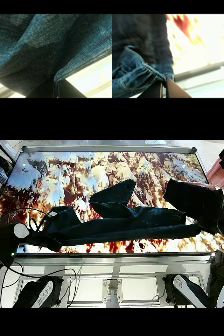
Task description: Fold the clothes and pants, and hang the long-sleeved shirts on hangers.
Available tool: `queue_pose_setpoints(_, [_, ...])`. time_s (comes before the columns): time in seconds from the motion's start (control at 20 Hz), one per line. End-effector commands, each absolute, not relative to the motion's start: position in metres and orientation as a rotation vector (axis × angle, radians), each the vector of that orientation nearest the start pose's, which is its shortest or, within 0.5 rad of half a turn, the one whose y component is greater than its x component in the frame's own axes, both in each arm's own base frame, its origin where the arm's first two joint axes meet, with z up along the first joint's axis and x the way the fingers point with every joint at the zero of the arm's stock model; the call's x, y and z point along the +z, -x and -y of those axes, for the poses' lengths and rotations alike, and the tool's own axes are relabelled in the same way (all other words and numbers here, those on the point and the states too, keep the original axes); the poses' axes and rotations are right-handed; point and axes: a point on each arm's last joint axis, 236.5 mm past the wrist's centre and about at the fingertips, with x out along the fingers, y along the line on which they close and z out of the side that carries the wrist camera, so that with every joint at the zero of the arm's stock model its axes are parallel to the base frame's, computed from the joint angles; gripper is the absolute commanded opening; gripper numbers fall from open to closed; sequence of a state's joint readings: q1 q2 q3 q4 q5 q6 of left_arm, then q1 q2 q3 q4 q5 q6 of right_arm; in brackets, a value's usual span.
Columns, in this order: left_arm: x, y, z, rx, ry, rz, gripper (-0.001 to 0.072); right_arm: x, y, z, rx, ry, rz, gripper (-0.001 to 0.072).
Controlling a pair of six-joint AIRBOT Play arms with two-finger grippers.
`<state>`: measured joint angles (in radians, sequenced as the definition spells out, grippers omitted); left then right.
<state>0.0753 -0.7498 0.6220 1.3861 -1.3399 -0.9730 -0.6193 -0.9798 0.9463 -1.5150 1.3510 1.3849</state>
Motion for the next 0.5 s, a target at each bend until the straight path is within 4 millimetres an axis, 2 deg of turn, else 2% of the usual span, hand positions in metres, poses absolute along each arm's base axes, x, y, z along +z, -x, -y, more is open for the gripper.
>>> queue_pose_setpoints(0.0, [-0.036, -0.180, -0.017, -0.360, -0.404, -1.494, 0.0031, 0.009, -0.197, 0.163, -0.488, -0.307, -1.441, 0.0031])
queue_pose_setpoints(0.15, [-0.045, -0.162, -0.015, -0.372, -0.383, -1.561, 0.0040, 0.006, -0.185, 0.172, -0.556, -0.297, -1.472, 0.0031])
queue_pose_setpoints(0.2, [-0.046, -0.161, -0.015, -0.368, -0.378, -1.563, 0.0119, 0.003, -0.181, 0.172, -0.567, -0.298, -1.484, 0.0032])
queue_pose_setpoints(0.25, [-0.046, -0.162, -0.015, -0.362, -0.374, -1.561, 0.0235, -0.001, -0.178, 0.171, -0.567, -0.299, -1.498, 0.0032])
queue_pose_setpoints(0.35, [-0.046, -0.164, -0.015, -0.359, -0.373, -1.553, 0.0251, -0.009, -0.171, 0.166, -0.561, -0.306, -1.526, 0.0051])
queue_pose_setpoints(0.45, [-0.044, -0.170, -0.013, -0.358, -0.368, -1.521, 0.0252, -0.012, -0.168, 0.164, -0.557, -0.309, -1.543, 0.0302])
